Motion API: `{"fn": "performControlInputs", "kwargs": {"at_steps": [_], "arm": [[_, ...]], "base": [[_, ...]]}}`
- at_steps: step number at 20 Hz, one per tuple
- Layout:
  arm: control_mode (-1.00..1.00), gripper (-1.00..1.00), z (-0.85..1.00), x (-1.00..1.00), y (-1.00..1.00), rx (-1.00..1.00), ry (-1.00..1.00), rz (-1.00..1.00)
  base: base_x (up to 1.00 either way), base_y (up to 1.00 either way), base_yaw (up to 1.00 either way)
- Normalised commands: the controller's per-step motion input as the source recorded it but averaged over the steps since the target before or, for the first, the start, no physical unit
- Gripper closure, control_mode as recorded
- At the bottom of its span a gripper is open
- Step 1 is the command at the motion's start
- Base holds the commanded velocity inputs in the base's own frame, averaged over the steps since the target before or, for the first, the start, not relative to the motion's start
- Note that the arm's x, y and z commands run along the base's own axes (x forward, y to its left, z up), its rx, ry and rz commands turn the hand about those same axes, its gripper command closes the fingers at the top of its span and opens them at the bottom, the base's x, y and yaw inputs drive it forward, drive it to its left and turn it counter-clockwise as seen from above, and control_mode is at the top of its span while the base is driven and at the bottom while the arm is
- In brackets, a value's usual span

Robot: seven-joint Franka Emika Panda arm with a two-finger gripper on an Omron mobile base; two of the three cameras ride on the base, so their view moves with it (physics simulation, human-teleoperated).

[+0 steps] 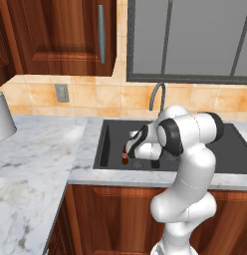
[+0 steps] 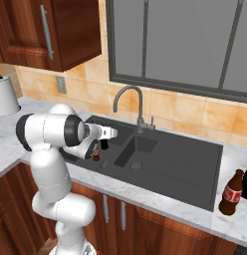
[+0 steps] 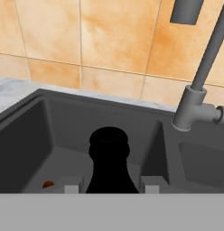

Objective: Place the large bottle from the dining counter next to the other large bottle outside the sink, and place the small bottle from the dining counter next to the other small bottle inside the sink.

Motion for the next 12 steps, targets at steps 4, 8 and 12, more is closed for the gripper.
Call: {"fn": "performControlInputs", "kwargs": {"at_steps": [4, 8, 12], "arm": [[-1.00, 1.00, -0.09, 0.09, 0.05, 0.00, 0.00, 0.00], [-1.00, 1.00, 0.00, 0.00, 0.00, -0.02, 0.00, 0.00], [-1.00, 1.00, 0.00, 0.01, 0.01, 0.00, 0.00, 0.00]], "base": [[0.00, 0.00, 0.00], [0.00, 0.00, 0.00], [0.00, 0.00, 0.00]]}}
